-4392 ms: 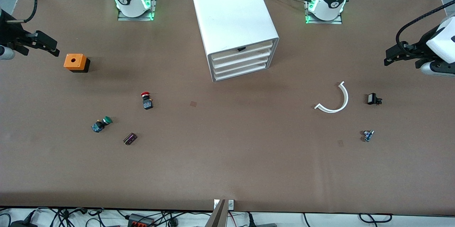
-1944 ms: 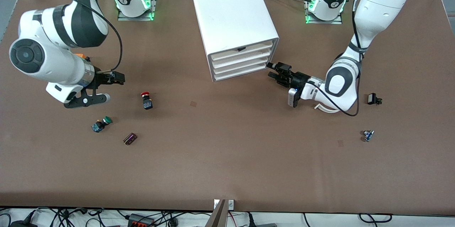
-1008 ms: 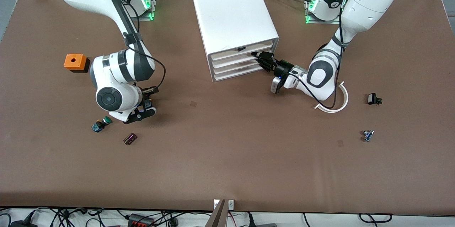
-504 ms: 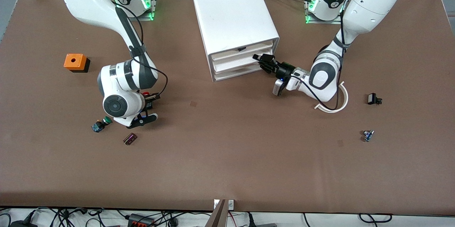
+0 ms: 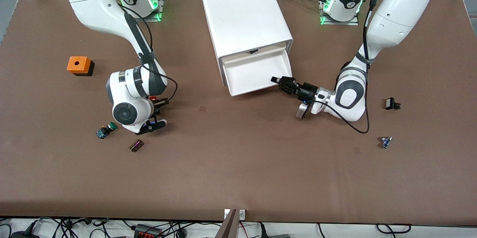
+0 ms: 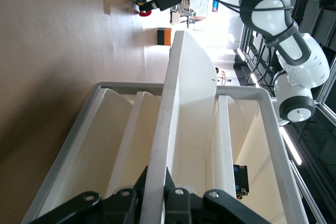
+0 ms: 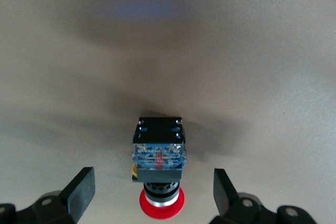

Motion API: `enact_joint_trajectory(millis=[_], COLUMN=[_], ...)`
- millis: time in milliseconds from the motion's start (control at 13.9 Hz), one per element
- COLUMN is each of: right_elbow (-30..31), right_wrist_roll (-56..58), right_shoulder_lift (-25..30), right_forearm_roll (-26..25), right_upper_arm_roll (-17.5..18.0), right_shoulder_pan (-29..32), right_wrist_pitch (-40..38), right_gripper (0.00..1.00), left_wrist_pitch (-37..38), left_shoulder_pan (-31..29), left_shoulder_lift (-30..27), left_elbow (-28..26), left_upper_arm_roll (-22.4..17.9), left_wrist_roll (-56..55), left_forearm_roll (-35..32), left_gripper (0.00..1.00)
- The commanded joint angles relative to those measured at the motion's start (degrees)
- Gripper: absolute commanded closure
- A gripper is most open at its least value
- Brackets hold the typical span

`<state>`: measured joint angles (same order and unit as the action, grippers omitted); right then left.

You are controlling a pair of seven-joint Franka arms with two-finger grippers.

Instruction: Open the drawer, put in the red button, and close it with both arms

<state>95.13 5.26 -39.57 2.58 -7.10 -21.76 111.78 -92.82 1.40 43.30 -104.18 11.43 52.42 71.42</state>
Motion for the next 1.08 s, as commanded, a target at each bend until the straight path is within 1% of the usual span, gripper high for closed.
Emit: enact_joint_trajectory(millis=[0, 72, 144, 216, 288, 360, 432, 504, 648, 792, 1008], right_elbow=[0.1, 0.1, 0.1, 0.0, -0.1, -0.2, -0.2, -0.3, -0.5, -0.6, -0.6], right_wrist_roll=[1.2, 1.2, 1.2, 1.2, 1.2, 1.2, 1.2, 1.1, 1.0, 0.9, 1.1], right_shoulder_lift=[-0.1, -0.1, -0.4, -0.8, -0.9, -0.9, -0.9, -1.1, -1.2, -1.2, -1.6], right_forearm_roll=[0.7, 0.5, 0.5, 0.6, 0.5, 0.5, 0.6, 0.6, 0.8, 0.8, 0.7], right_upper_arm_roll=[0.0, 0.0, 0.0, 0.0, 0.0, 0.0, 0.0, 0.0, 0.0, 0.0, 0.0], right_shoulder_pan=[0.7, 0.7, 0.7, 0.7, 0.8, 0.9, 0.9, 0.8, 0.8, 0.5, 0.7], right_wrist_pitch=[0.4, 0.2, 0.3, 0.4, 0.4, 0.4, 0.4, 0.5, 0.5, 0.6, 1.3], right_gripper=[0.07, 0.15, 0.26, 0.34, 0.34, 0.34, 0.34, 0.34, 0.35, 0.40, 0.47], left_wrist_pitch=[0.3, 0.3, 0.3, 0.4, 0.4, 0.4, 0.4, 0.4, 0.3, 0.2, 0.4], left_shoulder_pan=[0.0, -0.2, -0.6, -1.2, -1.7, -1.7, -1.7, -1.7, -1.8, -1.8, -2.4], left_shoulder_lift=[1.4, 1.3, 0.9, 0.7, 0.3, -0.9, -1.6, -1.7, -1.9, -1.9, -1.9], left_elbow=[2.8, 2.8, 3.1, 3.8, 4.2, 5.5, 7.2, 10.0, 16.1, 21.2, 26.5], left_upper_arm_roll=[-0.4, -0.4, -0.5, -0.5, -0.5, -0.6, -0.6, -0.6, -0.6, -0.5, -0.6], left_wrist_roll=[-4.8, -5.2, -5.3, -5.7, -7.1, -10.3, -14.8, -18.6, -27.1, -32.0, -44.6], left_forearm_roll=[-1.2, -1.2, -1.3, -1.5, -1.7, -1.9, -3.5, -6.2, -14.2, -24.2, -38.4], left_gripper=[0.20, 0.00, 0.00, 0.00, 0.00, 0.00, 0.00, 0.00, 0.00, 0.00, 0.00])
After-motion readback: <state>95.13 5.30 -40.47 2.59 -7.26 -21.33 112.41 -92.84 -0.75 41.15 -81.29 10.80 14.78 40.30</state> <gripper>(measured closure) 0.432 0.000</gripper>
